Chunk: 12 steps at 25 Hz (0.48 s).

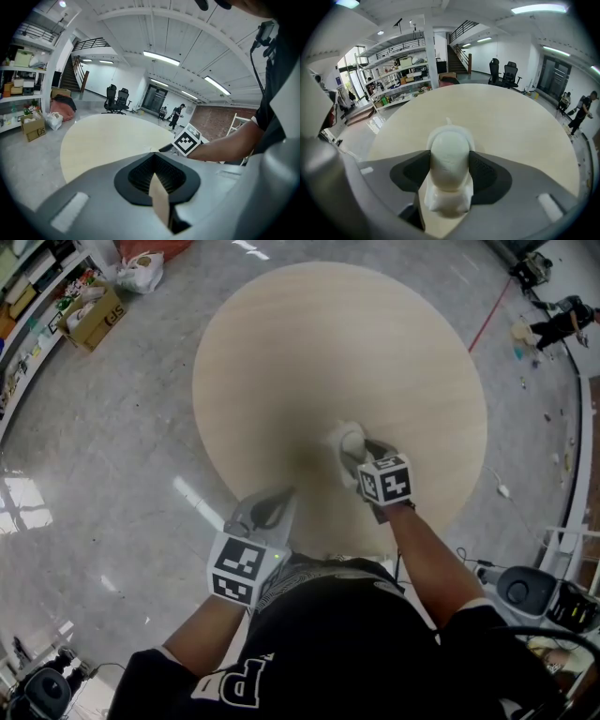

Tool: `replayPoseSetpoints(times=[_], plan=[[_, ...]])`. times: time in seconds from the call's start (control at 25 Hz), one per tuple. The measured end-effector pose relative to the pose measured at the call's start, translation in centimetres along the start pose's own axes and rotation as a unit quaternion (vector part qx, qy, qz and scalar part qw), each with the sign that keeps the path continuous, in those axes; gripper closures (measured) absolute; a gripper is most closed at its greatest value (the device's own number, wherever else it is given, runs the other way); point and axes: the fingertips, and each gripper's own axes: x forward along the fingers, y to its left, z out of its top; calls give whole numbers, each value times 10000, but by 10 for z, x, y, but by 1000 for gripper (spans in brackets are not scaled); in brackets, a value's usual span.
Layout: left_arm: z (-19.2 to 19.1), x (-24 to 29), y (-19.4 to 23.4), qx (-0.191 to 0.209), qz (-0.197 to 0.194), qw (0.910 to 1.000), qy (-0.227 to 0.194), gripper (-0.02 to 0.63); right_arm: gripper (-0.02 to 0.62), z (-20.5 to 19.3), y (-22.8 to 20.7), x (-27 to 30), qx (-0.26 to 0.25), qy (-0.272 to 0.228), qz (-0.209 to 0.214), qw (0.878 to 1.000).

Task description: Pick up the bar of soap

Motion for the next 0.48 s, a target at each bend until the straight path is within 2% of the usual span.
replayPoseSetpoints(times=[0.2,0.48], plan=[[2,-9,9,-46,118,9999,-84,598,331,-1,2,-3,107,2,34,9999],[6,-10,11,2,128,9998,-143,598,331,25,7,-27,157,-377,65,9991]])
